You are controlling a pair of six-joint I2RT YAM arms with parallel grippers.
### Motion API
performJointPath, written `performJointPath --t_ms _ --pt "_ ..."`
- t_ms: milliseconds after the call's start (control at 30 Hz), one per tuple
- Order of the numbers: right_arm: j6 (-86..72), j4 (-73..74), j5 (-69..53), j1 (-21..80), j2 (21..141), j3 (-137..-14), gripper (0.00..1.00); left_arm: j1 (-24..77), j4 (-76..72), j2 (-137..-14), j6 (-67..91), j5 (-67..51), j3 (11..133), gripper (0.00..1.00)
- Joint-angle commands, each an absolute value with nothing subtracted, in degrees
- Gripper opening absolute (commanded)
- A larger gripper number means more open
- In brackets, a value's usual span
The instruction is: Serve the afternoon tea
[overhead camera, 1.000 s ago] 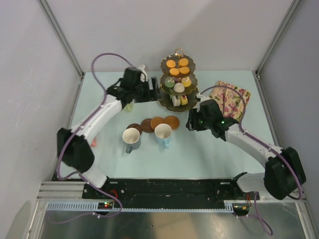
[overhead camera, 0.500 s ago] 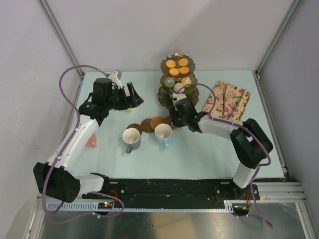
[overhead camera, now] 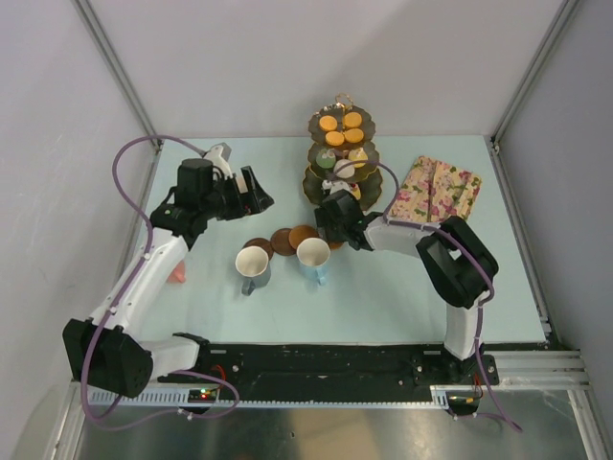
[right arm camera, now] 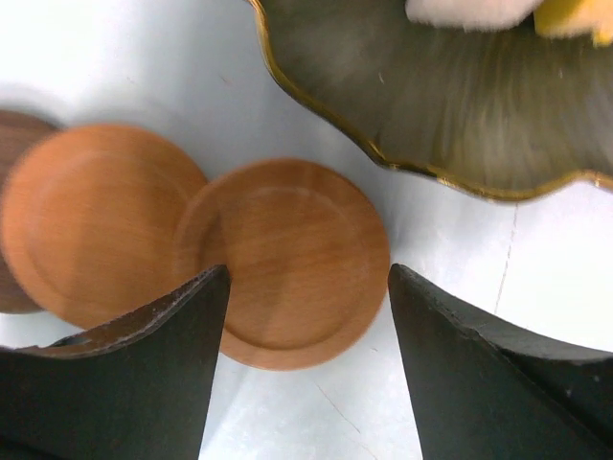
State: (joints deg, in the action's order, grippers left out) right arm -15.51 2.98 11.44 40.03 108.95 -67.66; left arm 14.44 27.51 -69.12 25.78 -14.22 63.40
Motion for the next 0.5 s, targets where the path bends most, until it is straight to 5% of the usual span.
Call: performJointPath --t_ms 0,467 --pt "-18.88 10.5 17.38 39.94 110.9 -69.33 0.72 13.98 25.93 -69.51 28.29 -14.57 63.45 0.93" --pt "-28.23 20.65 20.26 35.14 103.47 -59.94 0.41 14.14 27.2 -76.56 30.07 -10.53 65.46 0.96"
